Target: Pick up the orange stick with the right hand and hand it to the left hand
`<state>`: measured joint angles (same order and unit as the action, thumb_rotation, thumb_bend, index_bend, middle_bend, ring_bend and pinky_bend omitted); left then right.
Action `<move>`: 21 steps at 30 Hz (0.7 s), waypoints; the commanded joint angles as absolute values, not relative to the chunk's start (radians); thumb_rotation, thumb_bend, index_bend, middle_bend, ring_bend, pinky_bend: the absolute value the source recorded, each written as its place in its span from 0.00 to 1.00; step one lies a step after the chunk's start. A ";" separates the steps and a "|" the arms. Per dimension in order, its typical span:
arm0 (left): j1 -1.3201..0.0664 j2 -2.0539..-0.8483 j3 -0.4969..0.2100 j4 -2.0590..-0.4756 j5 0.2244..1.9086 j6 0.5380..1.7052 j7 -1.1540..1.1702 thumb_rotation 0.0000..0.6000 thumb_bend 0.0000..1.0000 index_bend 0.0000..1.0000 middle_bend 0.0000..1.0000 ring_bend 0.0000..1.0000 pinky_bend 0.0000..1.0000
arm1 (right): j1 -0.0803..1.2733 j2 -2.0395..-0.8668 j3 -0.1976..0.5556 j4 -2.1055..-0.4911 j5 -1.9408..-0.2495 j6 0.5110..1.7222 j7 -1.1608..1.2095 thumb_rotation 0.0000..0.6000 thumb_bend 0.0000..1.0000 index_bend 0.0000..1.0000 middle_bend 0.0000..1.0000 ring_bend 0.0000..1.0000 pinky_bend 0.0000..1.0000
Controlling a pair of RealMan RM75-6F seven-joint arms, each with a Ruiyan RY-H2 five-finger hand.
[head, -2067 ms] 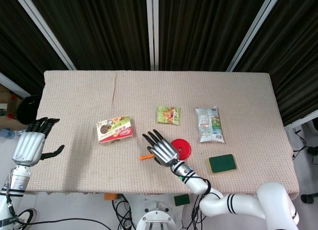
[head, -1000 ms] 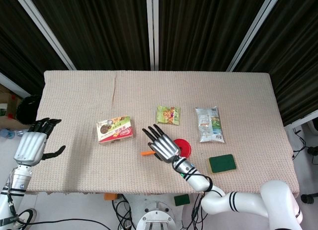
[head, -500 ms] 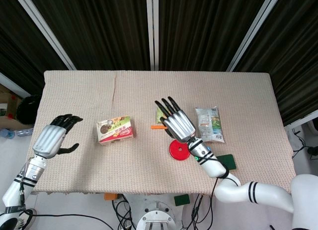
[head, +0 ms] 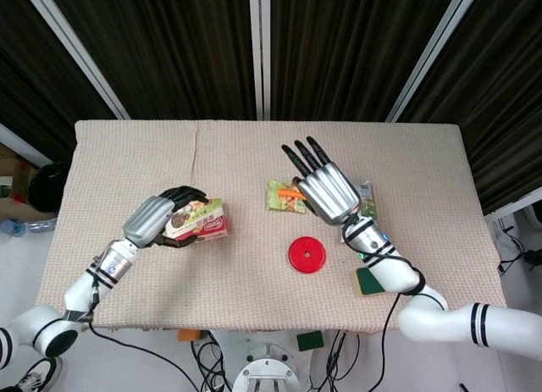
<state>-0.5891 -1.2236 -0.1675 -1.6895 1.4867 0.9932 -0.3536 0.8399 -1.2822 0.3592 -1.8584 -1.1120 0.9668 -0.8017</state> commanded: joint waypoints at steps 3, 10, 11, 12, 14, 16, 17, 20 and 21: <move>-0.642 -1.324 -0.210 -1.640 1.410 0.965 -0.357 1.00 0.26 0.23 0.21 0.16 0.21 | 0.894 -1.202 0.362 -1.937 -1.007 0.941 -0.889 1.00 0.35 0.68 0.00 0.00 0.00; -0.698 -1.474 -0.243 -1.610 1.328 0.956 -0.285 1.00 0.25 0.27 0.23 0.18 0.21 | 0.950 -1.186 0.331 -1.967 -0.914 0.955 -0.927 1.00 0.35 0.68 0.00 0.00 0.00; -0.704 -1.486 -0.247 -1.609 1.314 0.953 -0.276 1.00 0.25 0.28 0.24 0.19 0.21 | 0.956 -1.191 0.325 -1.965 -0.909 0.957 -0.926 1.00 0.35 0.68 0.00 0.00 0.00; -0.713 -1.499 -0.253 -1.609 1.292 0.945 -0.264 1.00 0.25 0.28 0.25 0.19 0.21 | 0.963 -1.197 0.318 -1.962 -0.903 0.960 -0.924 1.00 0.35 0.68 0.00 0.00 0.00; -0.725 -1.512 -0.266 -1.619 1.240 0.920 -0.256 1.00 0.25 0.30 0.26 0.20 0.21 | 0.974 -1.208 0.307 -1.955 -0.895 0.963 -0.921 1.00 0.35 0.68 0.00 0.00 0.00; -0.740 -1.508 -0.285 -1.646 1.157 0.871 -0.262 1.00 0.25 0.31 0.27 0.21 0.21 | 0.987 -1.223 0.294 -1.944 -0.886 0.963 -0.917 1.00 0.35 0.68 0.00 0.00 0.00; -0.747 -1.501 -0.293 -1.658 1.123 0.851 -0.260 1.00 0.25 0.31 0.27 0.21 0.21 | 0.992 -1.230 0.290 -1.939 -0.882 0.963 -0.914 1.00 0.35 0.68 0.00 0.00 0.00; -0.771 -1.476 -0.313 -1.692 1.018 0.798 -0.244 1.00 0.25 0.33 0.28 0.22 0.21 | 1.011 -1.248 0.279 -1.924 -0.875 0.962 -0.903 1.00 0.35 0.68 0.00 0.00 0.00; -0.779 -1.469 -0.320 -1.697 0.983 0.786 -0.237 1.00 0.25 0.33 0.28 0.22 0.21 | 1.017 -1.253 0.275 -1.919 -0.875 0.961 -0.898 1.00 0.35 0.68 0.00 0.00 0.00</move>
<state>-0.7478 -1.4879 -0.2908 -1.6624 1.0770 0.8427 -0.2560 1.0127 -1.2482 0.2787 -1.9227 -0.8762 0.9619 -0.9027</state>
